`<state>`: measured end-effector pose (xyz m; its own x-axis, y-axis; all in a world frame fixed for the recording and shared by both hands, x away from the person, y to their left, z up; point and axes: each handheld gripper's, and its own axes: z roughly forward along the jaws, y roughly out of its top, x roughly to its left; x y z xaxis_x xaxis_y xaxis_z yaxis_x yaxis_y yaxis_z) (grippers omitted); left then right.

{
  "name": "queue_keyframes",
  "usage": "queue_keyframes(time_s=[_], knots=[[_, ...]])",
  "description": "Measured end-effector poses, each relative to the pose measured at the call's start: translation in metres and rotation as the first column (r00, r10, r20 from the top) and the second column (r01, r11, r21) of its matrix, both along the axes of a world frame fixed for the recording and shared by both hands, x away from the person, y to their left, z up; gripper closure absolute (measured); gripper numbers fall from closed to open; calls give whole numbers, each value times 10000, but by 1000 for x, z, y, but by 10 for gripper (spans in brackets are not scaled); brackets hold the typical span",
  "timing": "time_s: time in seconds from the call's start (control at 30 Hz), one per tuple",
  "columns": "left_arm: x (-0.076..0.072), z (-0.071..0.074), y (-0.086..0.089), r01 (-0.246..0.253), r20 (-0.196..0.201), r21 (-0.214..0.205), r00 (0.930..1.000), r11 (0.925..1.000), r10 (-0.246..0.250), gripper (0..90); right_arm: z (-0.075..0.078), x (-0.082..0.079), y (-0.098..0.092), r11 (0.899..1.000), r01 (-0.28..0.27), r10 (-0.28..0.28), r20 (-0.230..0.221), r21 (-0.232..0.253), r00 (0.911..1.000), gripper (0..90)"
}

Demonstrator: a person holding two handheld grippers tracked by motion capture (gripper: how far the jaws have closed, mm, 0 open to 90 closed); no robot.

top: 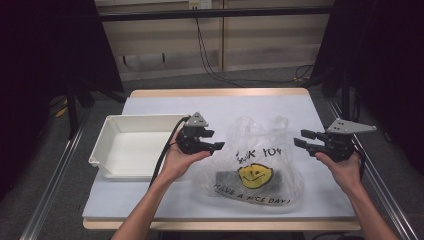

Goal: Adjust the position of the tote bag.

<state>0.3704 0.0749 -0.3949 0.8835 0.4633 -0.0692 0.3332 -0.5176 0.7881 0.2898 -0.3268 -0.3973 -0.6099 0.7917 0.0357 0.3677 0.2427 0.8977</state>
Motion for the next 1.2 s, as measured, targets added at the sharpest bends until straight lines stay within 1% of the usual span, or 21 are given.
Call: queue_keyframes(time_s=[0.03,0.07,0.17,0.2,0.33,0.37,0.4,0.43,0.53,0.63,0.67,0.77,0.8,0.87,0.9,0.97,1.0,1.03,1.07,1.17,1.2], knots=[[4,-1,-3,4,2,-72,10000,10000,-4,431,2,8,0,9999,-32,30,-184,-115,9998,563],[7,-1,-5,-50,89,49,9999,10000,50,431,2,8,0,9999,-32,30,-184,-115,9998,563],[19,-2,-9,-59,-156,26,9999,10000,59,450,4,22,-1,9999,-31,26,-352,-151,9994,570],[23,-2,-10,-10,-260,143,9997,9999,14,454,3,31,0,9997,33,-45,-493,-240,9988,570],[39,-5,-16,-121,-577,291,9982,9995,138,454,1,43,1,9992,37,-64,-684,-397,9976,567],[42,-4,-17,-97,-513,324,9986,9994,114,475,2,49,1,9995,94,-118,-802,-310,9967,565],[44,-4,-18,-265,-467,295,9985,9992,279,475,2,49,1,9995,94,-118,-802,-310,9967,565],[48,-4,-19,-285,-575,274,9979,9992,300,483,3,56,1,9995,118,-142,-872,-277,9961,559],[56,-6,-26,-186,-669,534,9975,9984,222,478,4,62,2,9995,146,-173,-963,-284,9952,543],[61,-7,-33,-107,-635,669,9979,9977,149,477,5,76,5,9980,184,-259,-1243,-611,9919,515],[64,-7,-35,-93,-724,686,9973,9976,143,477,5,76,5,9980,184,-259,-1243,-611,9919,515],[74,-7,-40,99,-810,1309,9967,9913,8,476,5,87,7,9956,277,-403,-1429,-891,9889,505],[77,-6,-41,127,-818,1351,9967,9908,-16,476,5,91,7,9957,313,-443,-1515,-870,9875,498],[82,-7,-44,36,-961,1202,9953,9927,80,476,4,99,9,9950,309,-469,-1705,-955,9842,498],[85,-10,-47,-62,-1061,1060,9942,9944,175,468,1,107,10,9923,437,-647,-1835,-1158,9809,496],[90,-12,-49,92,-1030,1400,9947,9901,54,465,0,109,11,9924,507,-709,-1836,-1123,9804,491],[92,-14,-50,24,-1149,1188,9933,9929,113,461,-1,112,11,9931,483,-679,-1875,-1070,9799,486],[93,-16,-51,-59,-1191,1256,9927,9921,210,453,-2,114,11,9938,483,-670,-1933,-1002,9788,478],[94,-19,-53,-184,-1312,1082,9908,9940,327,448,-3,116,12,9944,519,-694,-1997,-917,9774,469],[98,-23,-54,-76,-1429,1238,9894,9923,254,426,-11,122,14,9913,543,-803,-2247,-1196,9711,454],[100,-24,-55,-177,-1418,1213,9893,9925,350,423,-12,124,14,9914,531,-798,-2307,-1198,9698,455]])
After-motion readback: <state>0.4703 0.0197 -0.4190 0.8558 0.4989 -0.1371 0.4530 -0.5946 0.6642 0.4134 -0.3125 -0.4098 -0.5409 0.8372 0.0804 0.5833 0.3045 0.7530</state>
